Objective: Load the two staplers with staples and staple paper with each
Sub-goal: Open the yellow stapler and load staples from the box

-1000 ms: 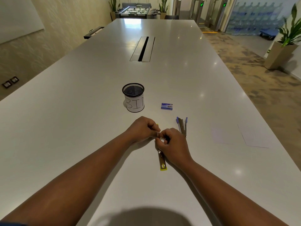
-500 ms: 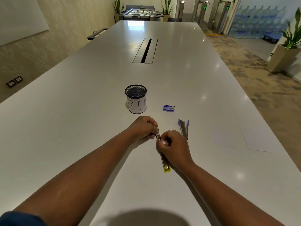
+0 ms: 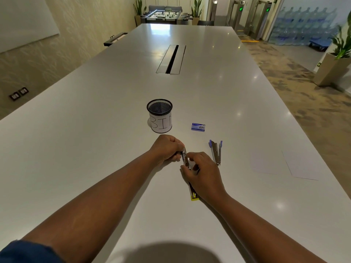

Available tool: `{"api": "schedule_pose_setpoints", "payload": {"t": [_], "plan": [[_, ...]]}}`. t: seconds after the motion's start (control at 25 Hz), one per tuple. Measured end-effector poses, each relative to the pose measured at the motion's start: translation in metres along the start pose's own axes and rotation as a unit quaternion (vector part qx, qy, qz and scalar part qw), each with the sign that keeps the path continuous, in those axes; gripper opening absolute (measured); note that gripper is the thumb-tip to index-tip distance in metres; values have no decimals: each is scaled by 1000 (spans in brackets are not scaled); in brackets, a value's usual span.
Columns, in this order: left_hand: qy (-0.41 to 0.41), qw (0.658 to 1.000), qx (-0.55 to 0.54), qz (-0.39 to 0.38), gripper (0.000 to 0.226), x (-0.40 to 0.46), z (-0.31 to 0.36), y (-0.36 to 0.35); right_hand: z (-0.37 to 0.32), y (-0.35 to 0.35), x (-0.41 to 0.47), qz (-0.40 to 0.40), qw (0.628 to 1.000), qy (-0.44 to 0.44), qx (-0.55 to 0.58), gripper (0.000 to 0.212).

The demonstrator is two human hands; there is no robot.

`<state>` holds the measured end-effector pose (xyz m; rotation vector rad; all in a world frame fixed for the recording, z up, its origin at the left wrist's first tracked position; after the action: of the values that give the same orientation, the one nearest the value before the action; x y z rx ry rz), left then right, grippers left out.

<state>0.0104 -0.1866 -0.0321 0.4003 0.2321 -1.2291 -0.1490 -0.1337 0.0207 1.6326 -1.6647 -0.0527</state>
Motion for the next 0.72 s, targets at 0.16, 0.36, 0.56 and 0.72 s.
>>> {"api": "schedule_pose_setpoints", "payload": {"t": [0.16,0.36,0.56,0.72], "plan": [[-13,1000,-24,-14,8,-1,0,-2,1,-2,1,-12,1000,-10,-24,30],[-40,997,-24,-56,11,-6,3,-3,-1,-7,2,-21,999,-11,-43,20],[-57,995,-15,-80,13,-12,4,-4,2,-10,2,-28,998,-16,-54,19],[-60,996,-17,-70,12,-11,4,-4,2,-9,2,-27,998,-18,-45,24]]}}
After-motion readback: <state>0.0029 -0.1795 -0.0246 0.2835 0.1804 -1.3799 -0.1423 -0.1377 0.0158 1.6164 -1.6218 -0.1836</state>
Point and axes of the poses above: each hand's wrist, its own x-axis towards the middle knuckle, its own y-axis out of the back of the hand, z = x × y, the point moved 10 cm from there along x, towards the middle knuckle, and after that the axes turned 10 degrees about z, right-handed, at the moved point
